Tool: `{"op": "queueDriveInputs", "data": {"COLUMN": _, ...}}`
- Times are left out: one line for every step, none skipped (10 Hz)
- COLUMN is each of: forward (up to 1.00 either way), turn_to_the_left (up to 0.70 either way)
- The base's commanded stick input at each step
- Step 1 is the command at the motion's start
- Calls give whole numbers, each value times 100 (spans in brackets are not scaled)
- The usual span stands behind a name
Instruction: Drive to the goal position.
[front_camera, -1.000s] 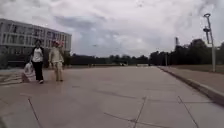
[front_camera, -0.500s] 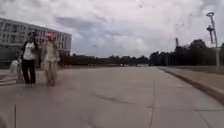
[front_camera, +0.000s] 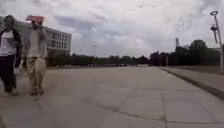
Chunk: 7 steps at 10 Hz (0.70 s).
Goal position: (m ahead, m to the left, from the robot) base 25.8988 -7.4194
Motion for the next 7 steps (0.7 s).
{"op": "queueDriveInputs", "data": {"forward": 70, "turn_to_the_left": -20}}
{"op": "queueDriveInputs", "data": {"forward": 70, "turn_to_the_left": 0}}
{"op": "queueDriveInputs", "data": {"forward": 70, "turn_to_the_left": 0}}
{"op": "queueDriveInputs", "data": {"forward": 70, "turn_to_the_left": 0}}
{"op": "queueDriveInputs", "data": {"forward": 70, "turn_to_the_left": 0}}
{"op": "queueDriveInputs", "data": {"forward": 70, "turn_to_the_left": 0}}
{"op": "queueDriveInputs", "data": {"forward": 70, "turn_to_the_left": 0}}
